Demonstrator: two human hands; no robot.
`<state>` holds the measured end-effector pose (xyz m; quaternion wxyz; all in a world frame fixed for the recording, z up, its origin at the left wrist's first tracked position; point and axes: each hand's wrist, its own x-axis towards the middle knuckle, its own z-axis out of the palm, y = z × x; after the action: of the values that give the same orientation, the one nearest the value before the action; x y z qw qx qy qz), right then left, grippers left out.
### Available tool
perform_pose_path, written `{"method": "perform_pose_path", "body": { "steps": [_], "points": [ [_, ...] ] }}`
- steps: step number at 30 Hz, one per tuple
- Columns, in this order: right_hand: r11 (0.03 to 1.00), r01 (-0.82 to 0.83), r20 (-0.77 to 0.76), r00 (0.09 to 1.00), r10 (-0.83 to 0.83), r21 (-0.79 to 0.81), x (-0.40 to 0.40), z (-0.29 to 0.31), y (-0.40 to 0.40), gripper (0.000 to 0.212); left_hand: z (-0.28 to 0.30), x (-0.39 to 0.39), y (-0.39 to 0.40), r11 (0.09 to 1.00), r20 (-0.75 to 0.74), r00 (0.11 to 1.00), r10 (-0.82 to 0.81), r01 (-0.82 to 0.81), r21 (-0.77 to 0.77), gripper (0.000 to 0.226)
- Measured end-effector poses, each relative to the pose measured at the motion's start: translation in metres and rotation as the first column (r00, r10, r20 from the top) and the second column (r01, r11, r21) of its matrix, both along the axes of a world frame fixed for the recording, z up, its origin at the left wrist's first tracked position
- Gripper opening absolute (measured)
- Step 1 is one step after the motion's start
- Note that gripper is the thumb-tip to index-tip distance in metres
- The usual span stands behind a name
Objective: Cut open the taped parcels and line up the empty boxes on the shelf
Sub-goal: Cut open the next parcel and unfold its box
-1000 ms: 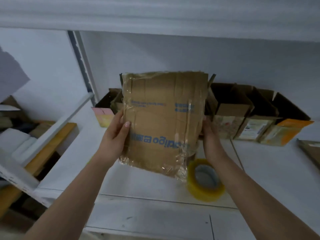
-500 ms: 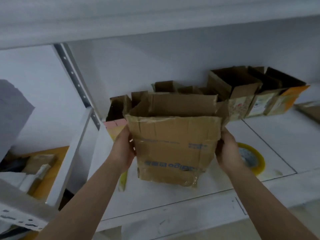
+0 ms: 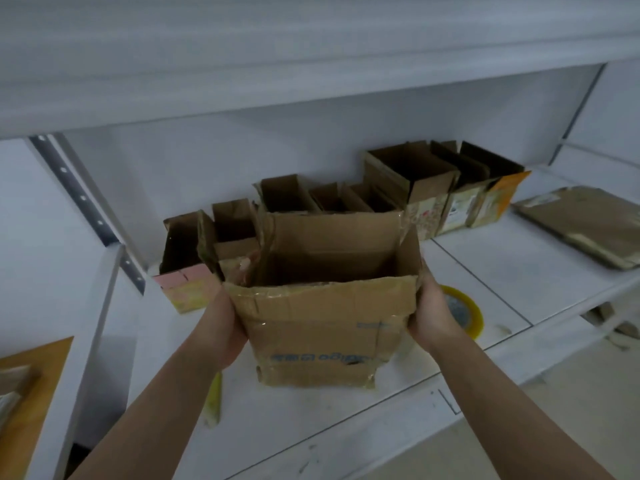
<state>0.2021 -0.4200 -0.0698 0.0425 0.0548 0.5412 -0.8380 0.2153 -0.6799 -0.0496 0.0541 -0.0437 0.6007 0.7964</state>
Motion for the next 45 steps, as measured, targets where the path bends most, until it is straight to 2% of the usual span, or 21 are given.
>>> {"method": "perform_pose_path", "body": {
  "steps": [4,6,7,10,12,17,22,30,35,38,40,43,45],
  "points": [
    [0.999,0.009,0.020,1.000,-0.010,0.047,0.006,-0.003,-0.009,0.057,-0.014,0.000,-0.005,0.997,0.010,0.998,-0.062,0.063,-0.039,0.053],
    [0.994,-0.010,0.012,1.000,0.009,0.108,0.008,-0.003,-0.011,0.079,-0.016,-0.001,-0.005,0.997,-0.012,0.998,-0.064,0.064,-0.037,0.055],
    [0.990,-0.012,-0.003,1.000,0.012,0.143,0.008,-0.003,-0.010,0.083,-0.017,-0.001,-0.004,0.998,-0.020,0.998,-0.059,0.058,-0.029,0.055],
    [0.980,0.039,-0.040,0.999,-0.032,0.195,0.006,-0.002,-0.009,0.059,-0.018,-0.001,-0.001,0.999,-0.049,0.998,-0.042,0.042,-0.016,0.056],
    [0.983,0.052,-0.054,0.998,-0.044,0.176,0.005,-0.004,-0.007,0.052,-0.018,0.000,0.002,1.000,-0.075,0.997,-0.019,0.018,-0.013,0.057],
    [0.986,0.064,-0.115,0.992,-0.046,0.152,0.003,-0.009,-0.005,0.056,-0.021,0.001,0.003,0.999,-0.092,0.995,0.035,-0.034,0.017,0.048],
    [0.985,0.094,-0.163,0.984,-0.070,0.145,0.000,-0.007,-0.005,0.048,-0.019,-0.001,0.004,0.999,-0.077,0.996,0.047,-0.046,0.009,0.048],
    [0.995,0.025,-0.107,0.994,-0.015,0.095,0.010,-0.002,-0.014,0.048,-0.016,0.000,-0.003,0.998,-0.045,0.997,0.063,-0.062,0.022,0.045],
    [0.993,0.019,-0.086,0.996,-0.009,0.120,0.018,-0.001,-0.011,0.050,-0.014,0.002,-0.001,1.000,-0.094,0.995,0.017,-0.019,-0.023,0.043],
    [0.989,0.034,-0.084,0.996,-0.022,0.145,0.018,-0.001,-0.008,0.049,-0.016,0.007,0.000,0.997,-0.155,0.986,0.058,-0.064,-0.031,0.034],
    [0.991,0.040,-0.071,0.997,-0.030,0.131,0.017,-0.001,-0.007,0.049,-0.017,0.011,-0.003,0.992,-0.217,0.971,0.103,-0.116,-0.047,0.044],
    [0.991,0.043,-0.072,0.997,-0.035,0.124,0.016,-0.001,-0.006,0.049,-0.023,0.016,-0.008,0.994,-0.275,0.959,0.074,-0.093,-0.056,0.081],
    [0.992,0.045,-0.070,0.997,-0.037,0.120,0.016,0.000,-0.006,0.048,-0.028,0.019,-0.010,0.988,-0.325,0.946,0.015,-0.064,-0.143,0.079]
  ]
}}
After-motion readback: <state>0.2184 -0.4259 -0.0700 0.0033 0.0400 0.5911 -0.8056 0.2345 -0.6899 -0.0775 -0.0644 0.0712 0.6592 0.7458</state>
